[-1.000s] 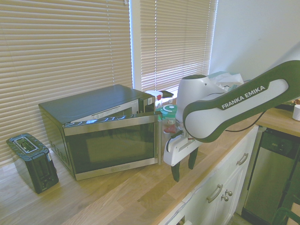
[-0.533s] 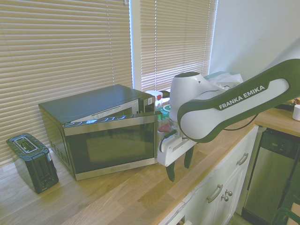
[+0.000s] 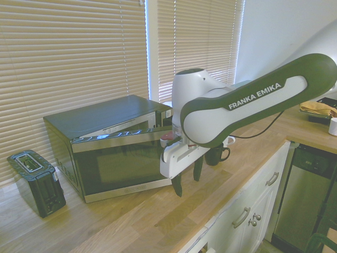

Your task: Close the microwave

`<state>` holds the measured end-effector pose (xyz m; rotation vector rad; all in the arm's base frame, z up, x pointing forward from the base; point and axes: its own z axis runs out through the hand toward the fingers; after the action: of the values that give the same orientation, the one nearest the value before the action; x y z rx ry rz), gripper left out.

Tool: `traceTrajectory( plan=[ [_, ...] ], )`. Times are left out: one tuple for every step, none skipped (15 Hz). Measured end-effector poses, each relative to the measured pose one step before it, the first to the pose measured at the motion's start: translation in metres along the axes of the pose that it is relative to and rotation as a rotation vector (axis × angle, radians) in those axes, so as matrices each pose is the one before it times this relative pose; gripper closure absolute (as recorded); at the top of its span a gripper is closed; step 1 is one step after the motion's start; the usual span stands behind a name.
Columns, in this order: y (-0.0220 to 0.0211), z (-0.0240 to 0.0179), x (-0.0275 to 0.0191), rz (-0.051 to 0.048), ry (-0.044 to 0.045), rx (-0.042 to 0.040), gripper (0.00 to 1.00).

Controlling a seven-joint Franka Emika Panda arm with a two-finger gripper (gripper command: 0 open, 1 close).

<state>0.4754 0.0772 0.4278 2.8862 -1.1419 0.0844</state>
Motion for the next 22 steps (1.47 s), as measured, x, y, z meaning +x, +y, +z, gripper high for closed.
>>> traceTrajectory(
  plan=[
    [-0.00542,-0.00374,0.00286,-0.00062,0.00370,-0.00254,0.00],
    [-0.00461,-0.00345,0.00225,-0.00090,-0.00355,-0.00447,0.00],
    [-0.00423,-0.00236,0.00392,0.00057,-0.00371,-0.00115,0.00],
    [-0.00392,-0.00250,0.00427,0.00063,-0.00474,-0.00231,0.00],
    [-0.00453,-0.00309,0.00582,0.00221,-0.00600,-0.00282,0.00],
    [-0.00412,-0.00188,0.00749,0.00356,-0.00475,-0.00009,0.00],
    [-0.00373,-0.00191,0.00815,0.00519,-0.00361,0.00125,0.00],
    [-0.00411,-0.00192,0.00896,0.00484,-0.00460,0.00005,0.00],
    [-0.00361,-0.00189,0.00780,0.00201,-0.00360,-0.00007,0.00],
    [-0.00412,-0.00197,0.00679,0.00177,-0.00180,0.00141,0.00],
    [-0.00379,-0.00227,0.00544,0.00159,-0.00407,-0.00227,0.00],
    [-0.00415,-0.00515,0.00463,0.00110,-0.00143,-0.00062,0.00],
    [-0.00391,-0.00517,0.00566,0.00192,0.00024,-0.00107,0.00],
    [-0.00339,-0.00492,0.00635,0.00303,0.00093,-0.00165,0.00],
    [-0.00240,-0.00311,0.00888,0.00634,-0.00384,-0.00374,0.00],
    [-0.00160,-0.00157,0.01037,0.00612,-0.00621,-0.00570,0.00],
    [-0.00283,-0.00083,0.01224,-0.00047,-0.00441,-0.00332,0.00],
    [-0.00481,0.00103,0.01207,-0.00364,-0.00484,-0.00204,0.00],
    [-0.00529,0.00022,0.01084,-0.00108,-0.00243,-0.00163,0.00],
    [-0.00578,-0.00080,0.00986,-0.00231,-0.00124,-0.00038,0.00],
    [-0.00548,-0.00181,0.00881,-0.00138,-0.00071,-0.00074,0.00],
    [-0.00528,-0.00344,0.00675,-0.00217,0.00101,-0.00111,0.00]
  ],
)
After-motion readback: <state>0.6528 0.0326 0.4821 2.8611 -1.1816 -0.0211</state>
